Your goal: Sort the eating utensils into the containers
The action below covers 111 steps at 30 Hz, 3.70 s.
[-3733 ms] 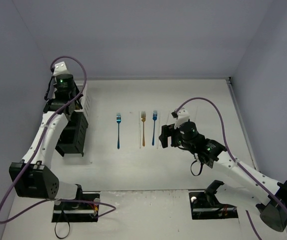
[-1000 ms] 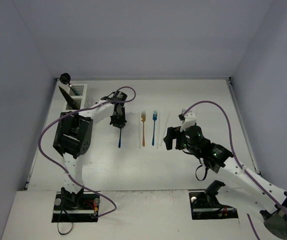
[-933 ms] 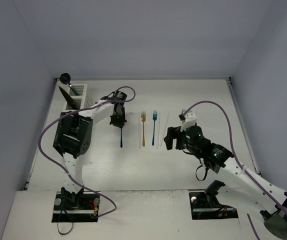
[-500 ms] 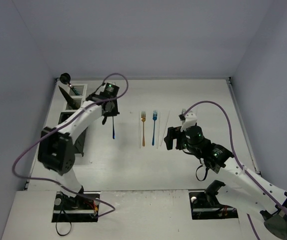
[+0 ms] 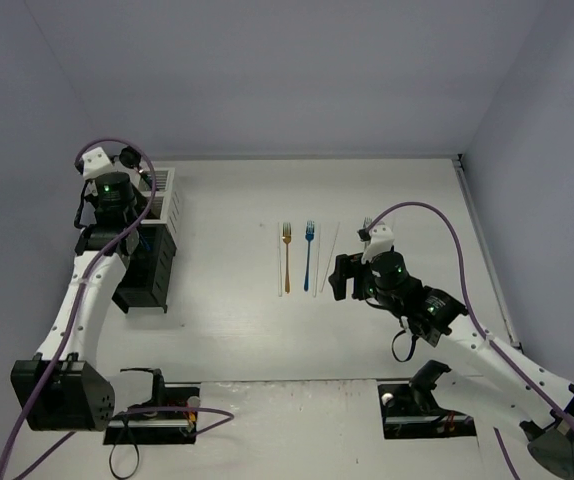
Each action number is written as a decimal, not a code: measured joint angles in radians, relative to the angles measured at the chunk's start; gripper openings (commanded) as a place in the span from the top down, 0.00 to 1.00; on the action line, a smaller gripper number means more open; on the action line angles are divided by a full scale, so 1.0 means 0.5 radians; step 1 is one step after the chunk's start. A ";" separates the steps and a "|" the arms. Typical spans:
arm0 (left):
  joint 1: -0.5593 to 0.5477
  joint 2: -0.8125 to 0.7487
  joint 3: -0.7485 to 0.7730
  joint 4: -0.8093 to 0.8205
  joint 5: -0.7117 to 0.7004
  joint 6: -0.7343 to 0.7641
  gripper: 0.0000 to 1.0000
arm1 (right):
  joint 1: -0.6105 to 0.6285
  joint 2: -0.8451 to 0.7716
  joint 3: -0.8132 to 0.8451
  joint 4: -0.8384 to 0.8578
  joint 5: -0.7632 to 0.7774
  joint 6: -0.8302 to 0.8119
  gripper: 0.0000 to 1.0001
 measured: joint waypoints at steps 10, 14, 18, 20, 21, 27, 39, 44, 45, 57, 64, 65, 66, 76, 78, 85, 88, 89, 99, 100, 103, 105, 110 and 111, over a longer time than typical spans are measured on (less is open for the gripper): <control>0.174 0.164 -0.133 0.484 0.091 0.091 1.00 | 0.000 -0.070 -0.002 -0.013 -0.022 -0.007 0.22; 0.173 0.175 -0.195 0.616 0.146 0.080 0.99 | 0.000 -0.081 -0.011 -0.014 -0.031 -0.008 0.22; 0.173 0.154 -0.370 0.676 0.167 0.018 0.89 | 0.000 -0.081 -0.012 -0.015 -0.032 -0.008 0.22; 0.173 0.135 -0.466 0.680 0.166 -0.015 0.82 | 0.000 -0.078 -0.012 -0.015 -0.032 -0.008 0.22; 0.173 0.120 -0.505 0.679 0.165 -0.030 0.78 | 0.000 -0.076 -0.012 -0.015 -0.031 -0.007 0.22; 0.173 -0.018 -0.582 0.664 0.167 -0.066 0.59 | 0.000 -0.073 -0.013 -0.015 -0.014 0.003 0.22; -0.609 0.015 0.103 0.013 0.271 -0.088 0.56 | -0.006 -0.043 -0.014 -0.032 0.142 0.095 0.22; -1.051 0.401 0.393 -0.197 0.437 -0.205 0.57 | -0.052 -0.046 -0.014 -0.074 0.218 0.154 0.23; -1.116 0.511 0.445 -0.245 0.469 -0.226 0.57 | -0.062 -0.052 -0.014 -0.087 0.237 0.166 0.22; -1.432 1.687 1.117 -0.544 0.660 -0.373 0.66 | -0.109 -0.244 -0.031 -0.216 0.380 0.266 0.23; -1.438 2.018 1.336 -0.658 0.633 -0.418 0.70 | -0.109 -0.283 -0.048 -0.249 0.381 0.277 0.22; -1.438 2.023 1.337 -0.673 0.623 -0.426 0.70 | -0.109 -0.285 -0.048 -0.250 0.381 0.277 0.22; -1.438 2.025 1.337 -0.688 0.613 -0.433 0.70 | -0.109 -0.287 -0.049 -0.252 0.381 0.277 0.22; -1.433 1.978 1.337 -0.701 0.456 -0.466 0.69 | -0.109 -0.272 -0.071 -0.254 0.380 0.277 0.22; -1.428 1.977 1.337 -0.704 0.452 -0.467 0.69 | -0.109 -0.268 -0.071 -0.254 0.380 0.276 0.22; -1.409 1.987 1.357 -0.740 0.452 -0.474 0.68 | -0.109 -0.269 -0.072 -0.254 0.380 0.276 0.22; -1.396 2.008 1.394 -0.757 0.462 -0.474 0.68 | -0.109 -0.269 -0.072 -0.254 0.379 0.277 0.22; -1.390 2.016 1.407 -0.761 0.466 -0.474 0.69 | -0.109 -0.269 -0.072 -0.254 0.379 0.277 0.22; -1.355 2.125 1.498 -0.764 0.519 -0.480 0.90 | -0.109 -0.270 -0.072 -0.254 0.378 0.277 0.22; -1.355 2.130 1.498 -0.766 0.522 -0.482 0.94 | -0.109 -0.270 -0.072 -0.254 0.378 0.277 0.22; -1.355 2.134 1.503 -0.767 0.529 -0.479 1.00 | -0.109 -0.271 -0.073 -0.254 0.378 0.276 0.22; -1.355 2.134 1.506 -0.769 0.534 -0.476 1.00 | -0.109 -0.272 -0.073 -0.254 0.378 0.277 0.22; -1.355 2.079 1.509 -0.798 0.532 -0.443 1.00 | -0.109 -0.272 -0.073 -0.254 0.378 0.276 0.22; -1.355 2.033 1.509 -0.813 0.516 -0.432 1.00 | -0.109 -0.272 -0.073 -0.254 0.378 0.277 0.22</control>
